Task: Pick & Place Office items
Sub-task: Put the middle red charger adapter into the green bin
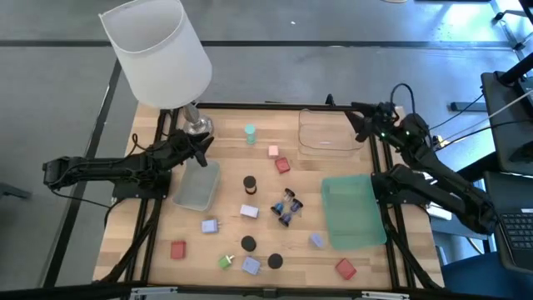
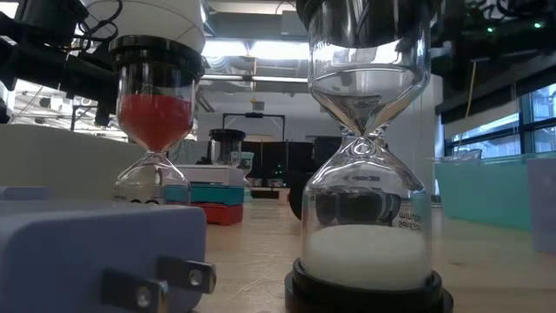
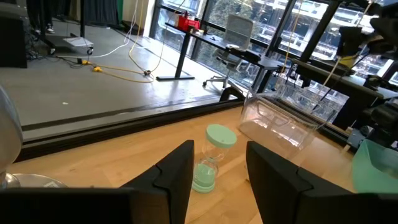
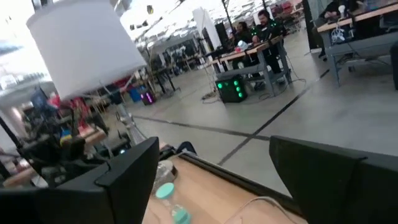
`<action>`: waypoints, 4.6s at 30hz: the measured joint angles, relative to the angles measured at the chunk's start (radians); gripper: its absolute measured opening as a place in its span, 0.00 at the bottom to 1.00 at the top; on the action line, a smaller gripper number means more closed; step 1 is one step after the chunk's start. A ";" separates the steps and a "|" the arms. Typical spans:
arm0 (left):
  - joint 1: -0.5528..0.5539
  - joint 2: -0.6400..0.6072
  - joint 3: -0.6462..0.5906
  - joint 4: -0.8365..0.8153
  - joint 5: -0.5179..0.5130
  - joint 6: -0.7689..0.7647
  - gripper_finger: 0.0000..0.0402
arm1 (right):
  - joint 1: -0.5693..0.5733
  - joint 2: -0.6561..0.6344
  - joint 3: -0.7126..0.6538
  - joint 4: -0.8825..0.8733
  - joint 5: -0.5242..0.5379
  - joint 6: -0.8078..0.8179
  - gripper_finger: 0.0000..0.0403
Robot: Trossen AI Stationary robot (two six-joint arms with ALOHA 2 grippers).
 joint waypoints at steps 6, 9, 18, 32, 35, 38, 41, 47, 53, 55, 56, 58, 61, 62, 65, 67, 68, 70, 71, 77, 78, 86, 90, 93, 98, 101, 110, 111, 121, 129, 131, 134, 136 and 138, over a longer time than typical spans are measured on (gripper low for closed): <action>0.000 0.000 0.000 0.000 0.000 0.000 0.36 | 0.059 0.179 0.108 -0.018 0.016 -0.040 0.76; 0.000 0.000 0.000 0.000 0.000 0.000 0.36 | 0.109 0.263 0.161 -0.043 0.061 -0.061 0.76; 0.000 0.000 0.000 0.001 0.000 0.000 0.36 | 0.309 0.485 0.281 -0.062 0.172 -0.199 0.76; 0.000 0.000 0.000 0.001 0.000 0.000 0.36 | 0.484 0.814 0.481 -0.083 0.074 -0.343 0.76; 0.000 0.000 0.000 0.001 0.000 0.000 0.36 | 0.512 0.862 0.493 -0.090 0.004 -0.473 0.76; 0.000 0.000 0.000 0.001 0.000 0.000 0.36 | 0.534 0.897 0.495 -0.086 -0.023 -0.564 0.76; 0.000 0.000 0.000 0.001 0.000 0.000 0.36 | 0.541 0.928 0.494 -0.088 -0.034 -0.549 0.76; 0.000 0.000 0.000 0.001 0.000 0.000 0.36 | 0.575 0.978 0.494 -0.087 0.099 -0.318 0.76; 0.000 0.000 0.000 0.001 0.000 0.000 0.36 | 0.670 0.983 0.496 -0.091 0.368 -0.135 0.76; 0.000 0.000 0.000 0.001 0.000 0.000 0.36 | 0.696 0.984 0.517 -0.132 0.399 -0.055 0.76; 0.000 0.000 0.000 0.001 0.000 0.000 0.36 | 0.708 0.984 0.532 -0.162 0.408 -0.020 0.76; 0.000 0.000 0.000 0.001 0.000 0.000 0.36 | 0.725 0.985 0.567 -0.248 0.437 0.048 0.76; 0.000 0.000 0.000 0.001 0.000 0.000 0.36 | 0.742 0.986 0.623 -0.382 0.443 0.101 0.76; 0.000 0.000 0.000 0.001 0.000 0.000 0.36 | 0.748 0.986 0.639 -0.422 0.447 0.119 0.76; 0.000 0.000 0.000 0.001 0.000 0.000 0.36 | 0.763 0.986 0.665 -0.522 0.448 0.198 0.76; 0.000 0.000 0.000 0.001 0.000 0.000 0.36 | 0.771 0.986 0.668 -0.559 0.444 0.251 0.76; 0.000 0.000 0.000 0.001 0.000 0.000 0.36 | 0.775 0.986 0.670 -0.566 0.441 0.264 0.76; 0.000 0.000 0.000 0.001 0.000 0.000 0.36 | 0.786 0.986 0.670 -0.566 0.442 0.284 0.76; 0.000 0.000 0.000 0.001 0.000 0.000 0.36 | 0.792 0.986 0.670 -0.566 0.445 0.284 0.76; 0.000 0.000 0.000 0.001 0.000 0.000 0.36 | 0.815 1.011 0.672 -0.599 0.484 0.392 0.76; 0.000 0.000 0.000 0.001 0.000 0.000 0.36 | 0.817 1.021 0.672 -0.610 0.487 0.435 0.76; 0.000 0.000 0.000 0.001 0.000 0.000 0.36 | 0.790 1.093 0.673 -0.616 0.446 0.610 0.76; 0.000 0.000 0.000 0.001 0.000 0.000 0.36 | 0.786 1.123 0.673 -0.620 0.497 0.811 0.76; 0.000 0.000 0.000 0.001 0.000 0.000 0.36 | 0.764 1.132 0.673 -0.619 0.517 0.885 0.76; 0.000 0.000 0.000 0.001 0.000 0.000 0.36 | 0.721 1.133 0.672 -0.599 0.536 0.945 0.76; 0.000 0.000 0.000 0.001 0.000 0.000 0.36 | 0.708 1.133 0.672 -0.573 0.535 0.921 0.79; 0.000 0.000 0.000 0.001 0.000 0.000 0.36 | 0.682 1.214 0.672 -0.563 0.457 0.799 0.92; 0.000 0.000 0.000 0.001 0.000 0.000 0.36 | 0.682 1.232 0.672 -0.560 0.445 0.812 0.94; 0.000 0.000 0.000 0.001 0.000 0.000 0.36 | 0.691 1.294 0.672 -0.529 0.414 0.819 0.99; 0.000 0.000 0.000 0.001 0.000 0.000 0.36 | 0.709 1.295 0.672 -0.485 0.450 0.757 0.99; 0.000 0.000 0.000 0.001 0.000 0.000 0.36 | 0.715 1.305 0.672 -0.481 0.462 0.728 0.99; 0.000 0.000 0.000 0.001 0.000 0.000 0.36 | 0.719 1.334 0.672 -0.483 0.463 0.720 0.99; 0.000 0.000 0.000 0.001 0.000 0.000 0.36 | 0.724 1.360 0.672 -0.470 0.462 0.724 0.99; 0.000 0.000 0.000 0.001 0.000 0.000 0.36 | 0.730 1.381 0.671 -0.466 0.464 0.724 0.99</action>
